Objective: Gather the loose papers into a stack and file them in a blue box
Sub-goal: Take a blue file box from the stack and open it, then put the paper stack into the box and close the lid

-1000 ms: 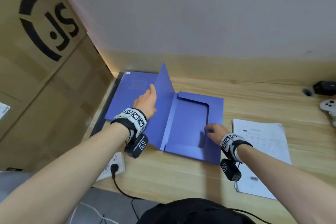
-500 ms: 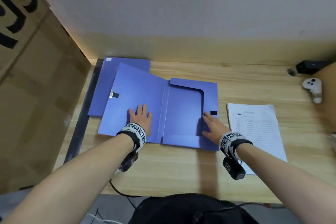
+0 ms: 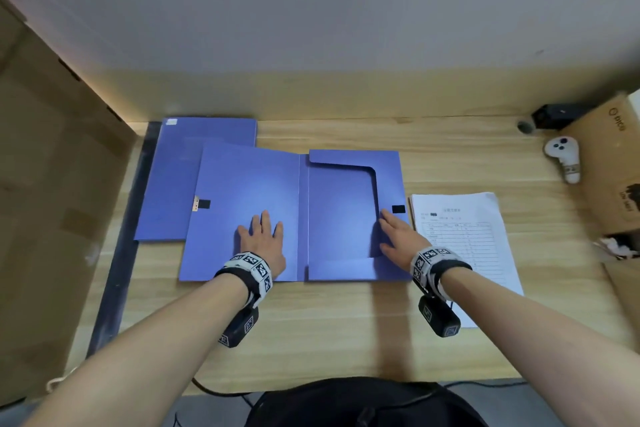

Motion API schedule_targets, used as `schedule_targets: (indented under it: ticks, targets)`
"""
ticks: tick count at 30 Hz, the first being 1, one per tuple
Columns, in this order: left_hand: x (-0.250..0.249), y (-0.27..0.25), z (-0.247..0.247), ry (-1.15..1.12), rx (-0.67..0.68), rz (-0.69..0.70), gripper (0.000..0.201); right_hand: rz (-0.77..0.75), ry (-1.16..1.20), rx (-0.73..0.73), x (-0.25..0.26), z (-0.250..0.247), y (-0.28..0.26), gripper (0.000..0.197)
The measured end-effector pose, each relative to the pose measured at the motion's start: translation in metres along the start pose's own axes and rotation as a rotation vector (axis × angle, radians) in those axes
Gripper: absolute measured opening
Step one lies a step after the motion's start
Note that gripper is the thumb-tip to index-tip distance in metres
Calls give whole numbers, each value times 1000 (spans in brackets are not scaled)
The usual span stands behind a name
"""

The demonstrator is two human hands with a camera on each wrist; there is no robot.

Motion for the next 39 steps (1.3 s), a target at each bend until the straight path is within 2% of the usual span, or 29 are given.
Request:
schedule_targets:
  ticks: [3,6,8,10,14,18,20,24,25,27,29,33,35,37,39]
  targets:
    - [-7,0,-16,5,29,-22,66,-30,37,11,0,-11,-2,63]
    - [-21,3,-43,-83,-20,-3,52,-45,108,-73,-7,-29,-3,54]
    - [-41,6,-63,-188,-58,62,46,-59,149,-141,-19,-41,-6,48]
    - [-71,5,-81,-340,-37,163,48,-42,195,-187,-41,-49,-14,44]
    - [-152,-8,-109,-554,-29,330,55,63,248,-234,-103,-58,-38,41]
    - [-230,-12,-113,-711,85,359,47,228,259,-283,-173,-66,-66,50]
    - [-260,-11,-115,-747,96,366,47,321,260,-332,-206,-68,-77,51]
    - [-301,-12,-112,-623,-1,447,47,521,347,-334,-253,-63,-91,52]
    - [-309,-12,-107,-558,-9,473,44,560,371,-306,-262,-59,-91,49]
    - [-321,-11,-94,-392,-1,512,35,609,375,-245,-272,-51,-91,30]
    - [-327,-10,-83,-268,16,510,31,652,392,-220,-279,-43,-89,28]
    - [-336,-8,-76,-202,38,463,40,747,487,-189,-280,-39,-88,20]
    - [-339,-5,-80,-188,56,460,37,751,550,-194,-277,-40,-86,22]
    - [-340,-1,-85,-183,85,455,35,762,649,-212,-275,-37,-86,13]
    - [-340,1,-88,-173,105,452,34,763,737,-250,-273,-36,-88,23]
Point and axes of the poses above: each hand's wrist, its own y-axis towards the middle knuckle, its own z-axis out of the palm, x = y × z, the point moved 7 cm from there along y, towards the middle knuckle, and after that the axes turned 8 degrees about -x, right-handed, at the moved point
